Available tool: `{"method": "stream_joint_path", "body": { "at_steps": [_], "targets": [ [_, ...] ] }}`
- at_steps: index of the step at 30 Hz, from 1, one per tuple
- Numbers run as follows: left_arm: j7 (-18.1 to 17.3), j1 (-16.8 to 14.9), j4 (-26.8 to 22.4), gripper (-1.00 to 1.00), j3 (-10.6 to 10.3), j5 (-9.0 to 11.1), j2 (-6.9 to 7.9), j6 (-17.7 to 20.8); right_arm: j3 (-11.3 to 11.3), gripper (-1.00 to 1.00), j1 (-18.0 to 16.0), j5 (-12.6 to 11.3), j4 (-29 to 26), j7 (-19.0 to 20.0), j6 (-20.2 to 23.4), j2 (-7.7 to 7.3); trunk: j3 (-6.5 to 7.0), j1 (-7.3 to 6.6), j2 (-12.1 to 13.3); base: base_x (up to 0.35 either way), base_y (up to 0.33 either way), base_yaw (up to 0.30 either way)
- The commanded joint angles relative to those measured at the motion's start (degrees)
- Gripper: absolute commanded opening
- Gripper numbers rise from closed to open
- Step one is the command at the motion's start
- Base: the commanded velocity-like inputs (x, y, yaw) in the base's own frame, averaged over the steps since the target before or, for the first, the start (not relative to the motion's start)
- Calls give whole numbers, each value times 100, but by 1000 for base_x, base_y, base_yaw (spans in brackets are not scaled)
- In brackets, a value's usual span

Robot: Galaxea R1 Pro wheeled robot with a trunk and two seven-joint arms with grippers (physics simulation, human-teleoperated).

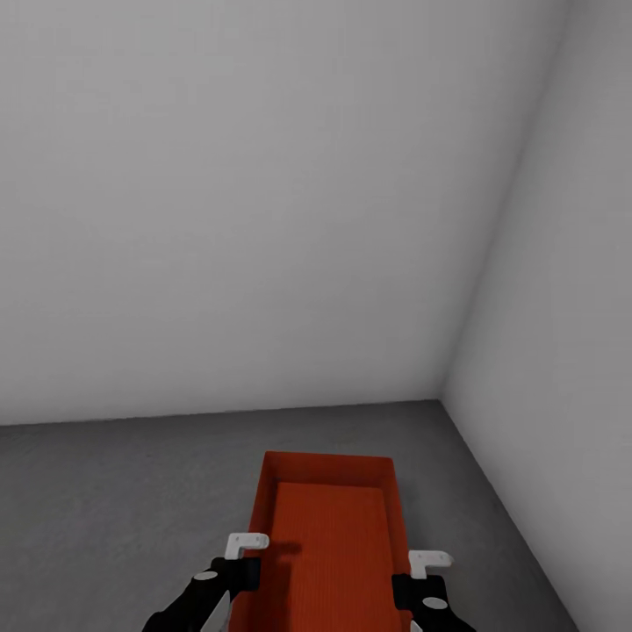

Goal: Move the two storage containers from the living room to the garage. In the garage, place one container on the floor and stack the other container on top of it (either order is fine).

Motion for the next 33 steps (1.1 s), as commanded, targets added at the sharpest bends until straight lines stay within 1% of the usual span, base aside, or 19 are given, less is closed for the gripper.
{"method": "stream_joint_path", "body": {
  "at_steps": [1,4,7,27,31,33],
  "targets": [
    [99,-3,-24,-100,12,-88,8,39,38,-100,-7,-64,51,-62,-19,-92,-9,2,-9,0,0,-239],
    [100,-3,-24,-100,14,-89,8,39,36,-100,-7,-64,51,-62,-19,-94,-9,2,-9,0,0,-214],
    [100,-3,-24,-100,13,-86,7,39,38,-100,-7,-64,51,-62,-19,-94,-9,2,-9,0,0,-76],
    [110,-3,-24,-100,30,-82,5,92,43,-100,-7,-64,51,-54,-19,-95,-9,2,-9,0,0,-3],
    [109,-3,-24,-100,38,-81,5,116,39,-100,-7,-64,51,-53,-19,-95,-81,90,-170,0,0,0],
    [109,-3,-19,-100,37,-82,5,117,41,-100,-7,-64,51,-53,-19,-95,-81,90,-170,0,0,0]
  ]
}}
